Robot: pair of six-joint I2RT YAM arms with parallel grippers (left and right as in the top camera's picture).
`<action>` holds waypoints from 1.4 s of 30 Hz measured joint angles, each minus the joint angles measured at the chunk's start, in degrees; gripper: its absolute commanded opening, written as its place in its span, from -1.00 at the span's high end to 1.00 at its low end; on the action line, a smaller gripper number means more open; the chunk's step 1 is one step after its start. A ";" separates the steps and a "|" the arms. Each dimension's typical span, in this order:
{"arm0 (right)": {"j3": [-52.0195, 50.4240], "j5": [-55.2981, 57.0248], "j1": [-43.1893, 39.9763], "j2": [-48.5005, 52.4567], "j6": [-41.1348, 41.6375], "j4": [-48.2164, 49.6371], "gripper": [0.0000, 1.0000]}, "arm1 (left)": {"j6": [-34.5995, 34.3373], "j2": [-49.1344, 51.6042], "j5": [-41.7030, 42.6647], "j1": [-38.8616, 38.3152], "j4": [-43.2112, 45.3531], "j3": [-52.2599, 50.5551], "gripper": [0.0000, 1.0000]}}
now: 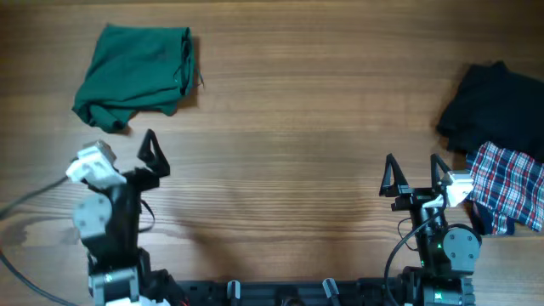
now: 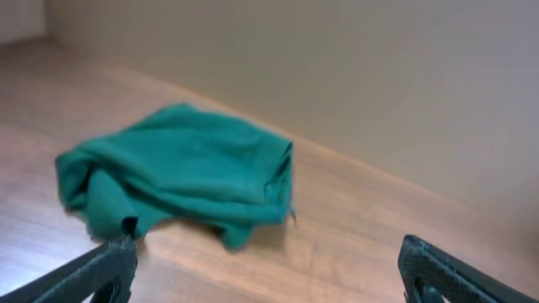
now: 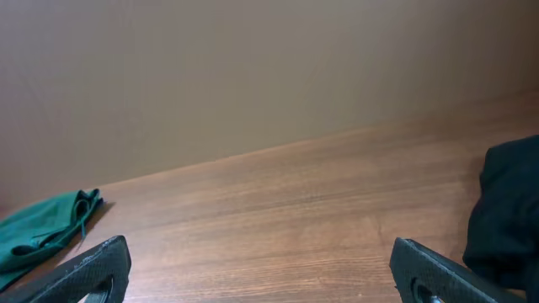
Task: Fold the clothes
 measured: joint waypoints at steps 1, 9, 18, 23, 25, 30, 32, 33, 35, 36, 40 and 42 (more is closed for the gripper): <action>0.00 0.00 0.00 0.00 0.07 0.00 -1.00 | 0.00 -3.43 0.74 0.00 0.46 -2.91 -0.99; 0.00 0.00 0.00 0.00 0.39 -0.02 -1.00 | 3.23 -17.31 3.74 0.00 0.66 -9.55 -0.99; 0.00 0.00 0.00 0.00 0.39 0.00 -1.00 | 5.01 -25.00 3.98 -1.20 0.42 -15.15 -0.99; 0.00 0.00 0.00 0.00 0.39 0.00 -0.99 | 5.18 -26.03 3.93 -4.11 0.20 -15.63 -0.99; 0.00 0.00 0.00 0.00 0.39 0.00 -0.99 | 5.18 -26.38 3.93 -5.11 0.28 -15.63 -1.00; 0.00 0.00 0.00 0.00 0.39 0.00 -0.99 | 5.18 -26.43 3.93 -6.62 0.42 -15.65 -1.00; 0.00 0.00 0.00 0.00 0.39 0.00 -1.00 | 5.18 -26.47 3.93 -6.62 -1.25 -15.65 -1.00; 0.00 0.00 0.00 0.00 0.39 0.00 -0.99 | 5.18 -26.47 3.91 -6.62 -2.40 -15.65 -1.00; 0.00 0.00 0.00 0.00 0.39 -0.02 -0.99 | 5.18 -26.38 3.93 -6.62 -4.55 -15.72 -1.00; 0.00 0.00 0.00 0.00 0.39 -0.02 -0.99 | 5.18 -26.40 3.91 -6.62 -4.50 -15.72 -1.00; 0.00 0.00 0.00 0.00 0.39 0.00 -1.00 | 5.18 -26.40 3.93 -6.62 -4.52 -15.72 -1.00; 0.00 0.00 0.00 0.00 0.39 -0.02 -0.99 | 5.18 -26.40 3.93 -6.62 -4.52 -15.72 -0.99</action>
